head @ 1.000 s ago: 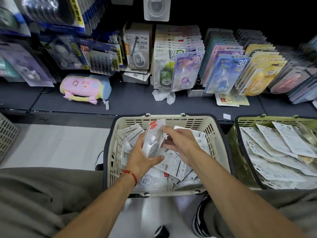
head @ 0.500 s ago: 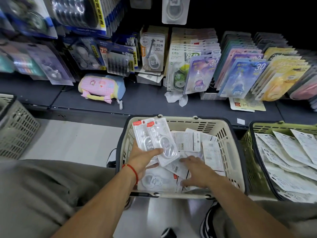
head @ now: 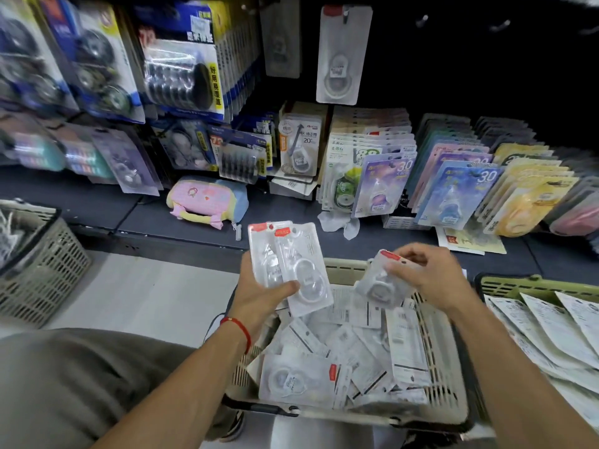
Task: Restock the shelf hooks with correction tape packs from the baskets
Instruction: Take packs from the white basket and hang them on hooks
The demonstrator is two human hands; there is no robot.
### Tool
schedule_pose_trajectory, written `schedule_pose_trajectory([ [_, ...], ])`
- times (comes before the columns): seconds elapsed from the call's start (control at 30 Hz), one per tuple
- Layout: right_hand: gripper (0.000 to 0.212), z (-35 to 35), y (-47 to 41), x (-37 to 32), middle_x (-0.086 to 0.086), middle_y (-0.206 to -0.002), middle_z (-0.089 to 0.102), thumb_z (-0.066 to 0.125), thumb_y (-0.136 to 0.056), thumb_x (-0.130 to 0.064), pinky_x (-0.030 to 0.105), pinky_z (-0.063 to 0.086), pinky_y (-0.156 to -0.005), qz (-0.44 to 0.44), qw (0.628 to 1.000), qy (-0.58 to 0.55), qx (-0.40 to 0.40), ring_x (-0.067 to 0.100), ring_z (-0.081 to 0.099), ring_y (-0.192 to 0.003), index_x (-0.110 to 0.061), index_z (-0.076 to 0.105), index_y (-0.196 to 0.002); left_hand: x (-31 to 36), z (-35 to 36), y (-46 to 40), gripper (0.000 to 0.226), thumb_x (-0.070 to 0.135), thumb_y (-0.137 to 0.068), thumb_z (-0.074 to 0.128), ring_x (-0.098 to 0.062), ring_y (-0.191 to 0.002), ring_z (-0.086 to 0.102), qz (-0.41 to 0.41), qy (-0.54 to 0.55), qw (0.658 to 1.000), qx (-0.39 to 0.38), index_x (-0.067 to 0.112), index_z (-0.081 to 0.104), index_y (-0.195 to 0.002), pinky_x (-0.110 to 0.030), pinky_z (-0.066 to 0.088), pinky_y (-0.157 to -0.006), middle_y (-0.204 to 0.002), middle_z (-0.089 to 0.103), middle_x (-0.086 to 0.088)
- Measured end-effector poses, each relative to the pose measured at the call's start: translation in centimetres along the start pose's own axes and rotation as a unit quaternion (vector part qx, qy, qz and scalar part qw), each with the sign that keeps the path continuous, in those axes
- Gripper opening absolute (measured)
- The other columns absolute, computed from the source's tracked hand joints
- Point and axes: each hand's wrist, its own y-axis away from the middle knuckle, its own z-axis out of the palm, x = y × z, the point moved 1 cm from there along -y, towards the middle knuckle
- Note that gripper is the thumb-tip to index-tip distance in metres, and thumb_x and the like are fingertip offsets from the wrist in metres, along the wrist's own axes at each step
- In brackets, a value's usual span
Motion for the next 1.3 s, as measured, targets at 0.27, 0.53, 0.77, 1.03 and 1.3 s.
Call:
schedule_pose_trajectory([
  [0.27, 0.017, -3.2, -4.9, -12.8, 0.0, -0.083, 0.078, 0.084, -0.085, -0.03, 0.032, 0.056, -0.071, -0.115, 0.984, -0.125, -0.053, 0.01, 0.068, -0.073, -0.015, 0.079, -0.09, 12.2, 4.6, -1.8, 0.081, 0.016, -0.064, 0.083, -0.017, -0.116, 0.07, 0.129, -0.056, 0.979, -0.146, 0.044, 0.054, -0.134, -0.039, 0.06, -0.094, -0.122, 0.073, 0.008],
  [0.53, 0.02, -2.6, -5.9, -16.5, -0.023, -0.094, 0.07, 0.084, -0.085, -0.047, 0.016, 0.045, -0.083, -0.233, 0.962, 0.007, 0.141, -0.003, 0.062, -0.095, -0.037, 0.071, -0.096, 18.2, 5.9, -3.1, 0.083, 0.014, -0.076, 0.085, -0.026, -0.126, 0.068, 0.12, -0.002, 0.962, -0.246, 0.029, 0.047, -0.148, -0.052, 0.055, -0.105, -0.136, 0.071, -0.003],
  [0.77, 0.066, -1.6, -6.7, -16.2, -0.014, -0.118, 0.062, 0.061, -0.073, -0.088, 0.023, 0.053, -0.078, -0.131, 0.974, -0.119, 0.141, -0.004, 0.064, -0.096, -0.043, 0.054, -0.12, 19.4, 6.6, -5.9, 0.067, 0.012, -0.079, 0.09, -0.033, -0.124, 0.069, 0.148, 0.086, 0.958, -0.232, 0.024, 0.061, -0.138, -0.039, 0.061, -0.09, -0.135, 0.071, -0.014],
  [1.03, 0.049, 0.7, -7.1, -15.7, -0.005, -0.114, 0.079, 0.083, -0.081, -0.041, 0.04, 0.066, -0.08, -0.124, 0.954, -0.274, 0.004, 0.017, 0.078, -0.101, -0.029, 0.066, -0.125, 19.2, 6.0, -7.4, 0.072, 0.024, -0.082, 0.086, -0.026, -0.127, 0.068, 0.175, 0.085, 0.961, -0.198, 0.026, 0.049, -0.144, -0.035, 0.06, -0.095, -0.136, 0.071, -0.004],
  [1.3, 0.041, 0.0, -8.6, -19.1, -0.007, -0.114, 0.079, 0.074, -0.099, -0.033, 0.036, 0.062, -0.086, -0.214, 0.94, -0.251, 0.084, 0.014, 0.077, -0.103, -0.037, 0.057, -0.136, 20.2, 4.3, -7.5, 0.066, 0.027, -0.084, 0.082, -0.022, -0.124, 0.069, 0.191, 0.092, 0.971, -0.11, 0.026, 0.052, -0.143, -0.051, 0.053, -0.108, -0.134, 0.072, -0.001],
])
